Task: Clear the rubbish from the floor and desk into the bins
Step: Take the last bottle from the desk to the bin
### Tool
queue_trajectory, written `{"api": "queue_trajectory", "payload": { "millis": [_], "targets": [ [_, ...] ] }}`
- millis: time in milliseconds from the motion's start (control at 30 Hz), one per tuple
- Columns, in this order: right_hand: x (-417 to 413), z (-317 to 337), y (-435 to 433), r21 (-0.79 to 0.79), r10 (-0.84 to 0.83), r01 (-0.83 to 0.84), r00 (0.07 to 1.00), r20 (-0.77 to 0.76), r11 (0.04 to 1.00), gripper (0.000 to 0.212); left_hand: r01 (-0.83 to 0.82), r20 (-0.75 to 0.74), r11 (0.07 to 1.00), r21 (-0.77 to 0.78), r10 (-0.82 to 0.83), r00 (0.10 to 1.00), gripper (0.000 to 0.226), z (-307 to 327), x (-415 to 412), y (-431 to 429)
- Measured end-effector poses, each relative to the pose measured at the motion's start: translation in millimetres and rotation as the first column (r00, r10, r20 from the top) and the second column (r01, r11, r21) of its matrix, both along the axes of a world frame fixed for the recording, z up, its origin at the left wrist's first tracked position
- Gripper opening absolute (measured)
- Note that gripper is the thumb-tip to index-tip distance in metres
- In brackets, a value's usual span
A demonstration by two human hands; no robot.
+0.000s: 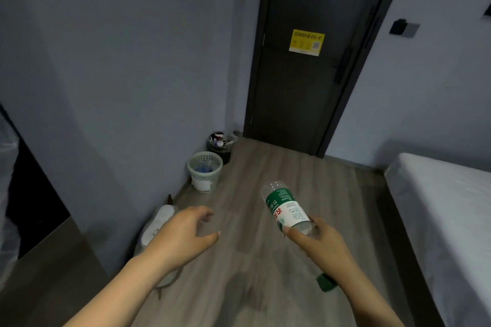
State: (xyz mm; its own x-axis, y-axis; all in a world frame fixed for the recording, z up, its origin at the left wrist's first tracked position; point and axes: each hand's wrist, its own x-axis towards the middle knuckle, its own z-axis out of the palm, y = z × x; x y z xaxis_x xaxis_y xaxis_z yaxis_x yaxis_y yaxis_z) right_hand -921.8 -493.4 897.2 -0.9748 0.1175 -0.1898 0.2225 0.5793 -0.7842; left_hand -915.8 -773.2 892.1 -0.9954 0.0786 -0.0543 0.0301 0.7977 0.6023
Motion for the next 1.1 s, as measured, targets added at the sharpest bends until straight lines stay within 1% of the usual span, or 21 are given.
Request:
{"api": "queue_trajectory", "payload": {
  "millis": [100,200,367,500,567,600,733,867,1000,1100],
  "targets": [
    [-69.4,-2.1,5.7,-0.058,0.031,-0.032,0.999,-0.006,0.998,0.041,-0.045,0.003,0.998,-0.036,0.045,0.999,0.046,0.9,-56.5,2.1],
    [-137.5,4.5,11.7,-0.099,0.074,-0.073,0.997,0.011,0.992,0.036,-0.096,0.012,0.994,-0.046,0.097,0.995,0.048,10.7,-114.3,6.3],
    [-244.0,1.5,11.4,-0.046,0.131,-0.129,0.990,0.043,0.991,0.044,-0.173,-0.017,0.984,-0.028,0.173,0.985,0.038,20.2,-200.6,10.6],
    [-308.0,-8.9,2.6,-0.005,0.188,-0.188,0.976,0.115,0.982,0.053,-0.219,0.020,0.976,-0.002,0.219,0.976,0.041,13.2,-255.6,3.7],
    [-342.0,-18.1,-3.7,0.048,0.217,-0.225,0.967,0.136,0.973,0.054,-0.234,0.041,0.972,0.000,0.233,0.972,0.041,6.3,-286.2,-5.0],
    [-358.9,-22.2,-8.3,0.061,0.231,-0.242,0.962,0.146,0.968,0.054,-0.238,0.050,0.971,0.000,0.238,0.970,0.041,2.7,-302.3,-10.1],
    [-434.7,-39.3,-36.4,0.009,0.245,-0.252,0.950,0.192,0.968,0.064,-0.252,0.047,0.967,0.034,0.251,0.967,0.035,-12.0,-378.6,-38.0],
    [-517.9,-52.2,-76.8,0.014,0.247,-0.255,0.948,0.202,0.967,0.066,-0.279,0.052,0.959,0.049,0.276,0.960,0.032,-20.9,-464.7,-76.6],
    [-596.6,-61.5,-118.8,0.069,0.190,-0.212,0.950,0.247,0.975,0.071,-0.283,0.097,0.956,0.081,0.275,0.956,0.035,-26.6,-544.6,-117.3],
    [-650.1,-76.2,-148.3,0.116,0.191,-0.233,0.937,0.293,0.965,0.068,-0.284,0.119,0.956,0.076,0.274,0.954,0.034,-35.2,-596.3,-144.4]
  ]
}}
